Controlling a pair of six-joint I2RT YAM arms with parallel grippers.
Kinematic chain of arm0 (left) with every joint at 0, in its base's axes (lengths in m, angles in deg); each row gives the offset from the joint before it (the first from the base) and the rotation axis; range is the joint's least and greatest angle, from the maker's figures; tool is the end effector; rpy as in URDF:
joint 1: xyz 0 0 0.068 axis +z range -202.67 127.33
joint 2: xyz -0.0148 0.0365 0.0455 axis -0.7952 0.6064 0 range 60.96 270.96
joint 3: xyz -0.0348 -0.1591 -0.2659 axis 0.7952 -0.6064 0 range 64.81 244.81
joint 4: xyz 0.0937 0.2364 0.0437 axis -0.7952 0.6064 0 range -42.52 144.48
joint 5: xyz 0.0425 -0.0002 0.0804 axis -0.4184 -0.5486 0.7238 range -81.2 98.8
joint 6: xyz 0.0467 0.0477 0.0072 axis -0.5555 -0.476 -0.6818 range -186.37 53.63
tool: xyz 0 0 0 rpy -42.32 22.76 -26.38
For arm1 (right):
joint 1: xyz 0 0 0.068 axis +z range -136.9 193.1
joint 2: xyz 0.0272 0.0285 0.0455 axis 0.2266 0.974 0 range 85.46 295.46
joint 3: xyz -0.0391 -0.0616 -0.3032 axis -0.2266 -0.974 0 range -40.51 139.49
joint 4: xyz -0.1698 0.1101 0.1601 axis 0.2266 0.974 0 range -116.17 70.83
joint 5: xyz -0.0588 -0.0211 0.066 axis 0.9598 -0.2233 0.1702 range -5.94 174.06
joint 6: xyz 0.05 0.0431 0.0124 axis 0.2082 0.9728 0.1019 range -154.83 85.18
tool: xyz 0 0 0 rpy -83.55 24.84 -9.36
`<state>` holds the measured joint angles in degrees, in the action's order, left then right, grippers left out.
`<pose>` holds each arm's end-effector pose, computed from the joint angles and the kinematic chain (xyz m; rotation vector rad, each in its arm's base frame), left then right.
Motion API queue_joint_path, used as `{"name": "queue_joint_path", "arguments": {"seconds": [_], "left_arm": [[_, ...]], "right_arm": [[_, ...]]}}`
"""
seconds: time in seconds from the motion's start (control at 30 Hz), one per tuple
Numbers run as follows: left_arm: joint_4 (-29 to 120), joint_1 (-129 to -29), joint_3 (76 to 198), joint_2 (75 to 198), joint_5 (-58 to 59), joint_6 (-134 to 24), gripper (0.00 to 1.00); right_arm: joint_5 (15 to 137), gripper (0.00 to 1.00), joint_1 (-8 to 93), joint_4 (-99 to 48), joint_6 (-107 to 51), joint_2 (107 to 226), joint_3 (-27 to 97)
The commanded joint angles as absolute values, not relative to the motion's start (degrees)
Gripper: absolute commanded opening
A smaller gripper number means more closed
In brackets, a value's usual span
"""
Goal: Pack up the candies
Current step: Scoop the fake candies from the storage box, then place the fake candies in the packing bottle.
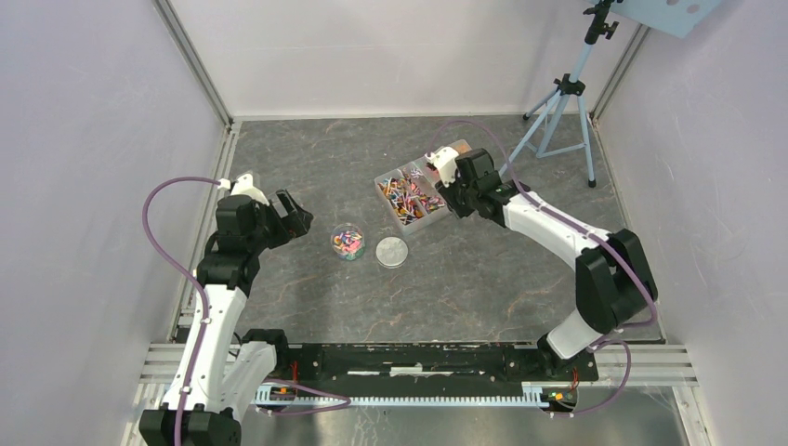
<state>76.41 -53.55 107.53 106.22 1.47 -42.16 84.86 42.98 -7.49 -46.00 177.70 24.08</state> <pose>0.1580 -0.0093 0.3124 -0.3573 2.1104 -0.3941 0.3140 0.1795 0.2663 -0.8296 2.2347 0.1389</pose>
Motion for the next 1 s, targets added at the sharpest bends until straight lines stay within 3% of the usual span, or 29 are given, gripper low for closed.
{"name": "queue_joint_path", "arguments": {"seconds": [0.0,0.3,0.97], "left_arm": [[73.8,-53.7,107.3,105.5,0.8,-43.4,0.95],[74.5,-53.6,107.7,104.9,2.8,-43.4,0.96],[79.7,-52.8,109.9,100.9,20.3,-40.3,1.00]], "right_arm": [[82.3,0.00,43.0,-7.8,-46.6,172.3,24.9],[83.7,0.00,47.1,-5.8,-52.0,164.8,23.8],[111.6,0.00,75.6,1.0,-72.3,166.2,26.1]]}}
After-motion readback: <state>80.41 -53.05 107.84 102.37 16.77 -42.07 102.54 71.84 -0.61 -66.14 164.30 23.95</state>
